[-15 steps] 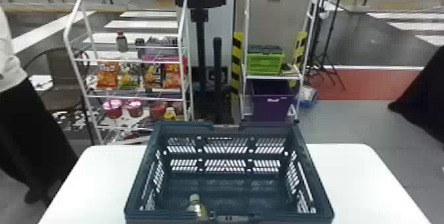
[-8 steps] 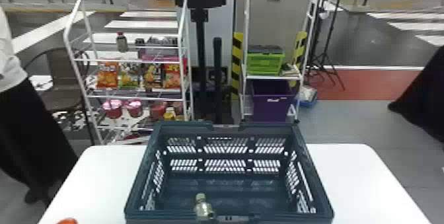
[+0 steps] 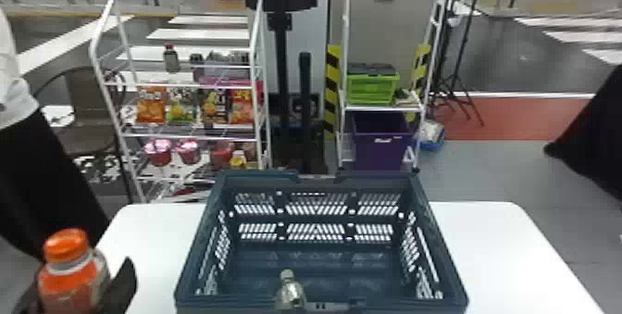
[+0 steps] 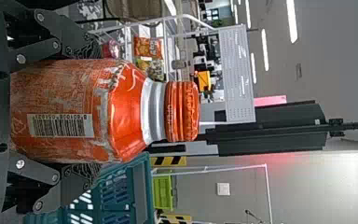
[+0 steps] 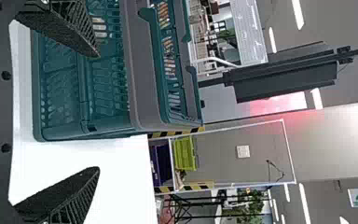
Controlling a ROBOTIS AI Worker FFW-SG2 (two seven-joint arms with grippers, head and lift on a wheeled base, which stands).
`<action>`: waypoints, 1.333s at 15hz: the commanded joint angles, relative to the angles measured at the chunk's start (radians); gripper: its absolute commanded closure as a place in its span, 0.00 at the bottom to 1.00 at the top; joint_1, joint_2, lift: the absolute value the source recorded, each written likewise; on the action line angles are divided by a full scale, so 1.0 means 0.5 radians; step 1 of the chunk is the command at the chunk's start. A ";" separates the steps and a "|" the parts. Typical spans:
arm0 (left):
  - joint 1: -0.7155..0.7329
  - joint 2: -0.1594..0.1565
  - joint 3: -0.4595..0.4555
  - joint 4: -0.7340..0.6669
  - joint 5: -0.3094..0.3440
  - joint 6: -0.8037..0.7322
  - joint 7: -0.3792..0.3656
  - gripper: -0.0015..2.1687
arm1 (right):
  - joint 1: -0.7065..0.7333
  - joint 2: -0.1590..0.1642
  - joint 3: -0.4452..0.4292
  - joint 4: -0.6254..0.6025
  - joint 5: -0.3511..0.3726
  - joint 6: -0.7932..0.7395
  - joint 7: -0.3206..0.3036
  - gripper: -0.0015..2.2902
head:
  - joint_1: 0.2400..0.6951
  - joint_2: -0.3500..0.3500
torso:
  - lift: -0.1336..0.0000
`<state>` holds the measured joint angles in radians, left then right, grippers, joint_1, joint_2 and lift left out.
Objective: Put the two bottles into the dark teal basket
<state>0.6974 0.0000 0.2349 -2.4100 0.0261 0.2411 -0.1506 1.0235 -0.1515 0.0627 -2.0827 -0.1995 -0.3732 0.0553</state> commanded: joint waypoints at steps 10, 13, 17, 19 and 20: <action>-0.929 -0.005 -0.313 0.329 -0.156 0.296 -0.500 0.99 | 0.036 0.030 0.071 0.070 0.166 0.125 -0.046 0.01 | 0.57 0.50 | 1.00; -1.168 -0.005 -0.421 0.595 -0.249 0.320 -0.662 0.99 | 0.048 0.030 0.071 0.076 0.169 0.162 -0.055 0.01 | 0.57 0.50 | 1.00; -1.419 -0.005 -0.556 1.010 -0.310 0.314 -0.773 0.99 | 0.076 0.033 0.074 0.113 0.190 0.162 -0.083 0.01 | 0.57 0.50 | 1.00; -1.567 -0.005 -0.599 1.169 -0.387 0.400 -0.917 0.99 | 0.098 0.051 0.077 0.128 0.209 0.144 -0.092 0.01 | 0.57 0.50 | 1.00; -1.650 -0.005 -0.632 1.215 -0.433 0.597 -0.997 0.99 | 0.107 0.061 0.074 0.137 0.224 0.131 -0.092 0.01 | 0.57 0.50 | 1.00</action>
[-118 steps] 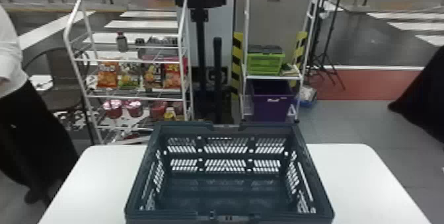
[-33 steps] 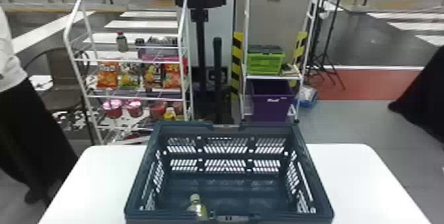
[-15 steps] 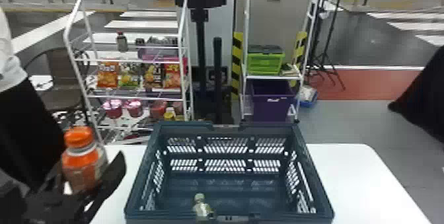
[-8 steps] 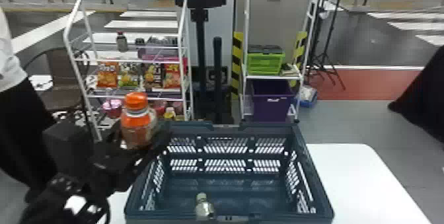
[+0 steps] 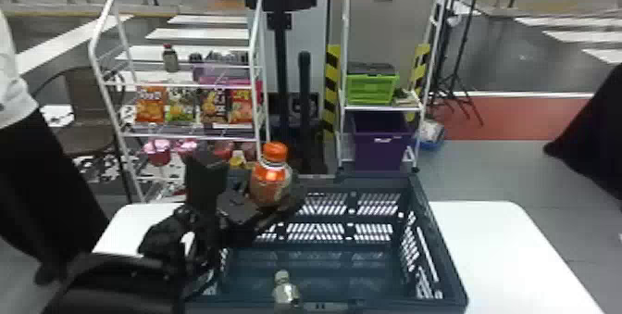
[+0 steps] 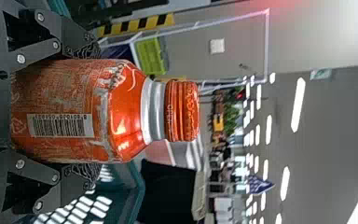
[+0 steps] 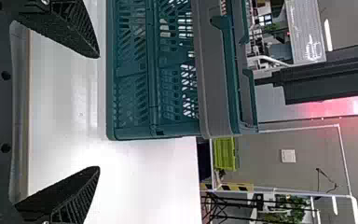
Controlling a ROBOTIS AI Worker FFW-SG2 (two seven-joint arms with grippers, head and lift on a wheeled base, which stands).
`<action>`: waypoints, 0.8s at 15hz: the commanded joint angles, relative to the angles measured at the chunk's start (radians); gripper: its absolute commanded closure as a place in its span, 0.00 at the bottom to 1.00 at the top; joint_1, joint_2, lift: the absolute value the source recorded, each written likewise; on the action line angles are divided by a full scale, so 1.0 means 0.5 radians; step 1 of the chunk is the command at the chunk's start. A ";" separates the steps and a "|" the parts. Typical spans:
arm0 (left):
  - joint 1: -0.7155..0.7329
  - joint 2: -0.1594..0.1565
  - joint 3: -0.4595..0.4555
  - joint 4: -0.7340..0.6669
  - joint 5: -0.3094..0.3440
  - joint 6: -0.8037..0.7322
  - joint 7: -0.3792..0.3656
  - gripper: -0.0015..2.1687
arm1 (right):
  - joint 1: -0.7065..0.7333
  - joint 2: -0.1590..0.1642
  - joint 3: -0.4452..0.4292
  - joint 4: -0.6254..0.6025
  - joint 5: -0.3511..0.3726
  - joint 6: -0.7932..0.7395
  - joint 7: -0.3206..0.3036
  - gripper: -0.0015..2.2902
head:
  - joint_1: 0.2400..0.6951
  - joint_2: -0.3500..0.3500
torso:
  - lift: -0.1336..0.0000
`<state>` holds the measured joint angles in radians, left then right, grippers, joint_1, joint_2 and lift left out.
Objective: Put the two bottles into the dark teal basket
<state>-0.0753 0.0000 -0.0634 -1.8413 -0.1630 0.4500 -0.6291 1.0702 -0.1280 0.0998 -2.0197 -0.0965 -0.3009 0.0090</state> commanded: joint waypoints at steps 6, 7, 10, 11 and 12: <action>-0.429 -0.005 -0.214 0.164 -0.429 0.896 -0.438 0.99 | 0.026 0.029 0.049 0.091 0.052 -0.081 -0.009 0.01 | 0.57 0.50 | 1.00; -0.497 -0.005 -0.254 0.243 -0.524 0.903 -0.512 0.99 | 0.023 0.029 0.055 0.091 0.061 -0.081 -0.015 0.01 | 0.57 0.50 | 1.00; -0.733 -0.005 -0.407 0.519 -0.729 1.111 -0.760 0.99 | 0.032 0.035 0.058 0.091 0.070 -0.087 -0.015 0.01 | 0.57 0.50 | 1.00; -0.797 -0.005 -0.475 0.648 -0.818 1.117 -0.822 0.99 | 0.035 0.035 0.058 0.094 0.070 -0.099 -0.018 0.01 | 0.57 0.50 | 1.00; -0.840 -0.005 -0.514 0.750 -0.873 1.117 -0.834 0.99 | 0.038 0.035 0.058 0.097 0.070 -0.111 -0.018 0.01 | 0.57 0.50 | 1.00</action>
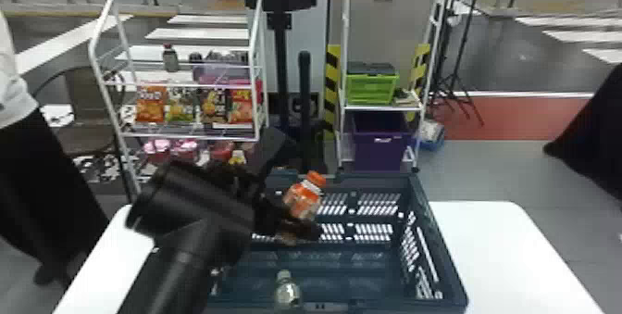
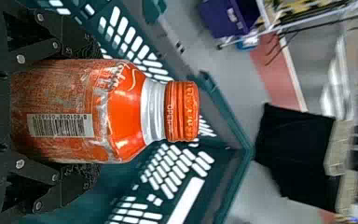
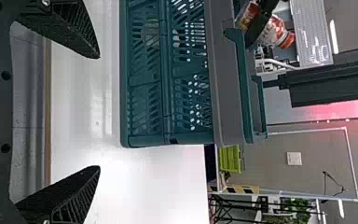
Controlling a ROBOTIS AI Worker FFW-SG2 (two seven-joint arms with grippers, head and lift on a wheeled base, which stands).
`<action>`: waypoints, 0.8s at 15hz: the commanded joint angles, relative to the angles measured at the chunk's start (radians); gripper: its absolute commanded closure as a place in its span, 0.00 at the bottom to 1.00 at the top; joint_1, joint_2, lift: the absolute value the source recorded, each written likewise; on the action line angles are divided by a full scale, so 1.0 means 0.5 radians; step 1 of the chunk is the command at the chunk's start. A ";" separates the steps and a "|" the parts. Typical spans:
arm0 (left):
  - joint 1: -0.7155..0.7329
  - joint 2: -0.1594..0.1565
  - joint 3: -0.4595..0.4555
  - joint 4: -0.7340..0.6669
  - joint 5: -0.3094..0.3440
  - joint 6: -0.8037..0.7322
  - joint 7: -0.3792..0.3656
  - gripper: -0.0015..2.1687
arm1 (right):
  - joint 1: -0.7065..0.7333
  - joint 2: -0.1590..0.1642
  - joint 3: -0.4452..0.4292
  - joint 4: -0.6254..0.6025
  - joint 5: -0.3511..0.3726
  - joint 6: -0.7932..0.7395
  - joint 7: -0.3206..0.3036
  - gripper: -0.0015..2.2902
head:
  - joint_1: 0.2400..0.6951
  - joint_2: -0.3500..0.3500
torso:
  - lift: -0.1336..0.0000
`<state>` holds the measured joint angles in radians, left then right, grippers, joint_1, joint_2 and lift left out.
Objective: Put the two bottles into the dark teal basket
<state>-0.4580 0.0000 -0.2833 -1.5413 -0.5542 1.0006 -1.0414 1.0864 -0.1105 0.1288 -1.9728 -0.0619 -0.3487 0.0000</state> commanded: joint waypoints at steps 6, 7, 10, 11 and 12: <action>-0.366 -0.005 -0.213 0.757 -0.192 -0.100 -0.102 0.99 | -0.004 0.006 0.022 0.028 0.007 -0.028 -0.003 0.01 | 0.57 0.50 | 1.00; -0.385 -0.005 -0.237 0.794 -0.217 -0.107 -0.102 0.99 | -0.010 0.006 0.022 0.031 0.007 -0.028 0.000 0.01 | 0.57 0.50 | 1.00; -0.373 -0.005 -0.253 0.800 -0.275 -0.107 -0.089 0.79 | -0.022 0.006 0.025 0.025 0.007 -0.022 -0.003 0.01 | 0.57 0.50 | 1.00; -0.360 -0.005 -0.250 0.772 -0.275 -0.113 -0.092 0.61 | -0.025 0.006 0.025 0.025 0.007 -0.016 -0.003 0.01 | 0.57 0.50 | 1.00; -0.342 -0.005 -0.234 0.733 -0.275 -0.107 -0.092 0.27 | -0.031 0.006 0.025 0.022 0.007 0.003 -0.003 0.01 | 0.57 0.50 | 1.00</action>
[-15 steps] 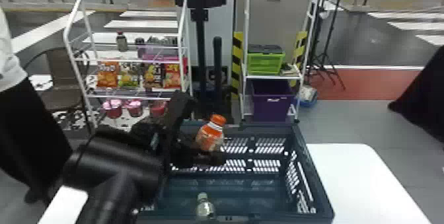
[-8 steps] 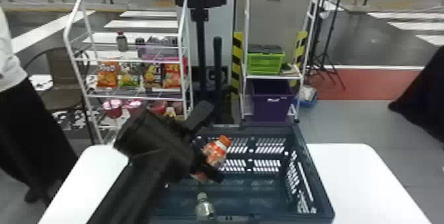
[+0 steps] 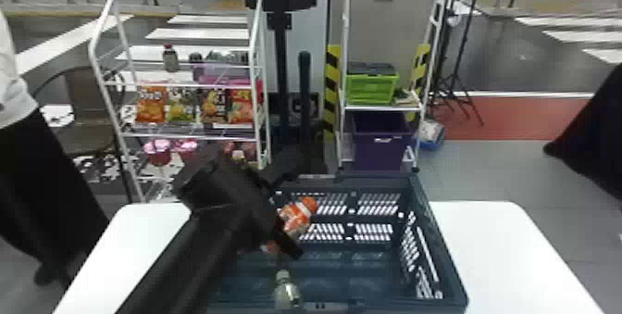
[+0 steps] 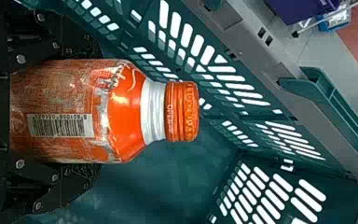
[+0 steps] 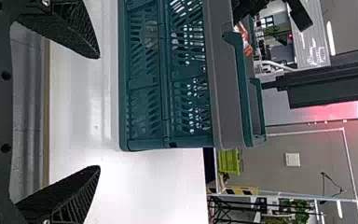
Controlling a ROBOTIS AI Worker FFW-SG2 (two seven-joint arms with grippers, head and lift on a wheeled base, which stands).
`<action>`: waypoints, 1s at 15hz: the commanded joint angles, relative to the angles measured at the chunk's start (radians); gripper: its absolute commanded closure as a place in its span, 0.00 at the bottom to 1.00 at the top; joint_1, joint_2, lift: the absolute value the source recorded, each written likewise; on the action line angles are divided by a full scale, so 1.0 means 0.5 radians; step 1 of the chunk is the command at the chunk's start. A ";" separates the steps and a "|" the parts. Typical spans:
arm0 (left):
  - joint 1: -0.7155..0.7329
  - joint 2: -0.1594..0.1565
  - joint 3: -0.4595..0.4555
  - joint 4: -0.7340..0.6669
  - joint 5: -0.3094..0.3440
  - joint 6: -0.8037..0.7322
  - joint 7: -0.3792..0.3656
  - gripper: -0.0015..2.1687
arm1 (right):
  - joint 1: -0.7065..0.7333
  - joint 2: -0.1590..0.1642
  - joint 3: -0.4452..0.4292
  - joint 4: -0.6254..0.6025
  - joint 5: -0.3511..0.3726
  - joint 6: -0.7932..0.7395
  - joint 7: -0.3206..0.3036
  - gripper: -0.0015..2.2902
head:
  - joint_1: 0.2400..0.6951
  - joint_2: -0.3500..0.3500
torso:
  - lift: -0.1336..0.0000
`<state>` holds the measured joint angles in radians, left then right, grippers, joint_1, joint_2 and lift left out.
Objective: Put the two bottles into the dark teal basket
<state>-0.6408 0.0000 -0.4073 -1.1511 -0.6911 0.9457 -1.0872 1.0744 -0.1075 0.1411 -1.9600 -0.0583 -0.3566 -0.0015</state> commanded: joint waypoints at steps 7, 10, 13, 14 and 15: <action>0.116 -0.005 0.063 -0.306 -0.005 0.003 0.011 0.08 | -0.038 -0.003 0.000 -0.010 -0.003 0.098 0.000 0.01 | 0.57 0.50 | 1.00; 0.245 -0.005 0.318 -0.665 0.051 0.003 0.024 0.08 | -0.044 0.000 0.000 -0.013 -0.006 0.104 -0.003 0.01 | 0.57 0.50 | 1.00; 0.490 -0.005 0.683 -1.205 0.468 0.003 0.189 0.06 | -0.050 -0.003 -0.003 -0.019 -0.009 0.092 -0.003 0.01 | 0.57 0.50 | 1.00; 0.576 -0.005 0.790 -1.370 0.603 0.016 0.229 0.06 | -0.050 -0.003 -0.006 -0.025 -0.009 0.080 -0.003 0.01 | 0.57 0.50 | 1.00; 0.689 -0.005 0.928 -1.576 0.738 0.046 0.294 0.06 | -0.047 -0.006 -0.006 -0.038 -0.015 0.068 -0.003 0.01 | 0.57 0.50 | 1.00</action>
<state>-0.3617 0.0000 -0.0249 -1.8152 -0.4107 0.9553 -0.9559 1.0494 -0.1091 0.1386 -1.9733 -0.0635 -0.3146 -0.0025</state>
